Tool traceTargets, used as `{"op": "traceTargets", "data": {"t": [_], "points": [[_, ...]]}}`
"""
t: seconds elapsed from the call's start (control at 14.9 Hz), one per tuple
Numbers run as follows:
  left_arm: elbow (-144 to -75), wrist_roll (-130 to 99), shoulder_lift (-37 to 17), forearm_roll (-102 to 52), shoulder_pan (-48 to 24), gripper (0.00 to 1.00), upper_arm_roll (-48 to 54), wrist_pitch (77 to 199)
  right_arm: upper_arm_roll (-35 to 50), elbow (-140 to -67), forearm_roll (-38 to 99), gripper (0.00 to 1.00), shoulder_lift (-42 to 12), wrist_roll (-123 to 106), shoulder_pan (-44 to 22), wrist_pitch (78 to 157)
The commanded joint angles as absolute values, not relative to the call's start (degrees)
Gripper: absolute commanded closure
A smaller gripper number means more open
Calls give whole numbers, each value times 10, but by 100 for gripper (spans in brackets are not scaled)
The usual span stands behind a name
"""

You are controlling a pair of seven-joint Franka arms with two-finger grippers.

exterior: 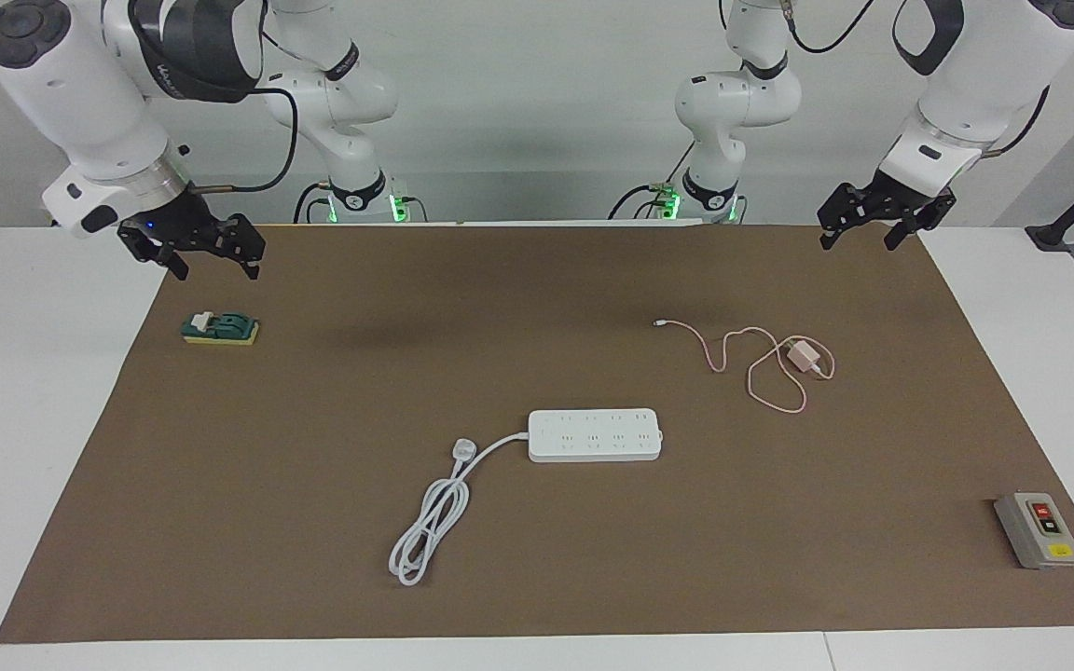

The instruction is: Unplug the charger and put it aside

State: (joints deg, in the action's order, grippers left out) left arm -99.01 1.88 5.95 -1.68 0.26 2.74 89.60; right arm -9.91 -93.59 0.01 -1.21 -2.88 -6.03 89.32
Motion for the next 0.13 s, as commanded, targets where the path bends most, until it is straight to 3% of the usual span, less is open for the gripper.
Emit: {"op": "traceTargets", "data": {"t": [0.0, 0.07], "points": [[-1009, 15, 76, -4, -5, 0, 23, 898, -97, -945, -2, 0, -1, -29, -56, 889], [-1009, 16, 76, -4, -4, 0, 23, 898, -96, -945, -2, 0, -2, -29, -56, 889]]}}
